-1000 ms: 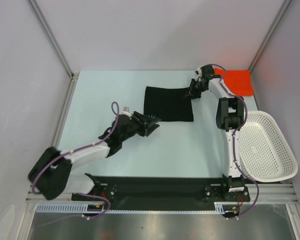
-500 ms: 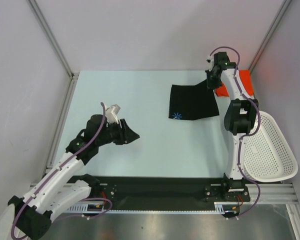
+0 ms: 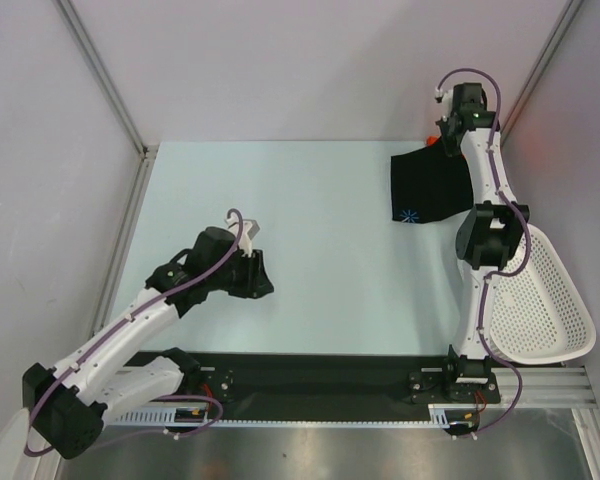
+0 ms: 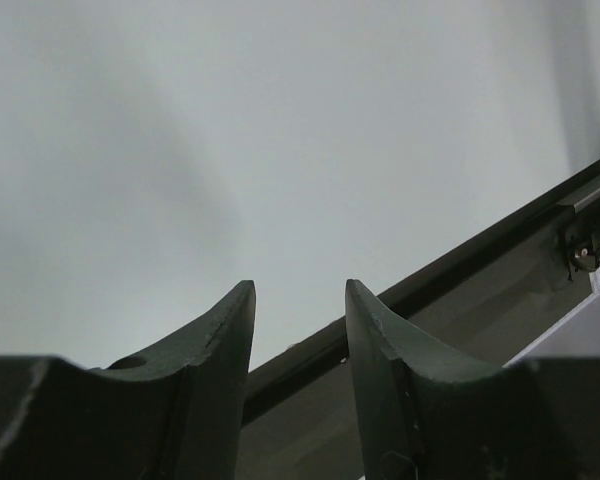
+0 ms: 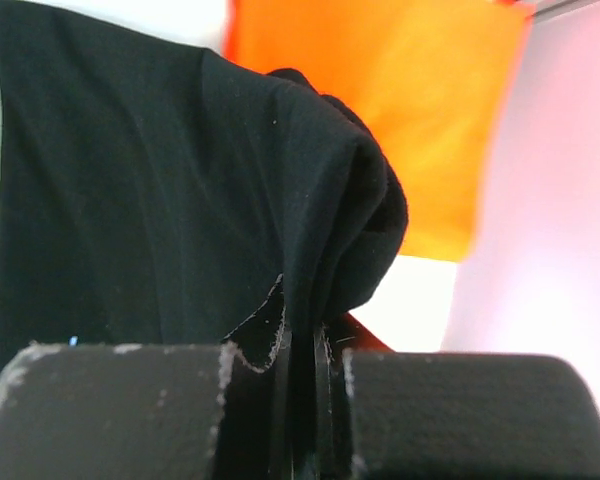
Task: Fold and stack the t-shirts
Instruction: Neatly place the folded tshirt to the corner
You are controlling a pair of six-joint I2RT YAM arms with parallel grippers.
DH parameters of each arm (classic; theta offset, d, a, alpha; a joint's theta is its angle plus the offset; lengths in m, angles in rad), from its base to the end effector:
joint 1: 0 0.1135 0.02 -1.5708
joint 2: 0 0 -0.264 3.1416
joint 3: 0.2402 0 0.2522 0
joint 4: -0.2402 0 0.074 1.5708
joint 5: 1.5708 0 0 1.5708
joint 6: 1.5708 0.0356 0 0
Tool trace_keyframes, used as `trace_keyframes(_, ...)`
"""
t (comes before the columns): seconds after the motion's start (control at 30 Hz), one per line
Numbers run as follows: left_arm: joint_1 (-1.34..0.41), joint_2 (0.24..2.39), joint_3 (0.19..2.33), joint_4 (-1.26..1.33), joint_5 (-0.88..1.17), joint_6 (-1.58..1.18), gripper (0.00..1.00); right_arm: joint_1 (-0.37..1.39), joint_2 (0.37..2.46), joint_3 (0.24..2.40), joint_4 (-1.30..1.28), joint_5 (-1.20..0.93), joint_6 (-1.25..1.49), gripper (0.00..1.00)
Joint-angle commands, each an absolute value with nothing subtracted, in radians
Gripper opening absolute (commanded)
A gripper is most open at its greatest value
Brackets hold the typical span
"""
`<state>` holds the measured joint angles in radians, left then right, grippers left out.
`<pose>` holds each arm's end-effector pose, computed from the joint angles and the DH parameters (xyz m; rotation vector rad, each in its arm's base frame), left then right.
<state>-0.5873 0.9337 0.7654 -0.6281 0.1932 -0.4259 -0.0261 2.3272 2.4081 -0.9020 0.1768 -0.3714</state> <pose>0.1549 -0.1114 0.2660 0.2958 2.4487 -0.6965 0.5145 -0.0197 0.3053 -0.3314 2.3897 -0.3968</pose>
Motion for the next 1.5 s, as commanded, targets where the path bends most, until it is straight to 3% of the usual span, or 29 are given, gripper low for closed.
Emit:
trace_keyframes(0.0,-0.592,0.965,0.834,-0.63,0.181,-0.376,0.47,-0.031,2.293,2.54,-0.818,0.241,-0.491,0.0)
trace_keyframes(0.27,-0.594,1.008,0.903,-0.709,0.149,-0.348,0.47,-0.011,2.287,2.559,-0.732,0.29,-0.615,0.0)
trace_keyframes(1.47,-0.592,1.1,0.913,-0.707,0.173,-0.351,0.47,-0.089,2.41,2.583,-0.56,0.247,-0.644,0.0)
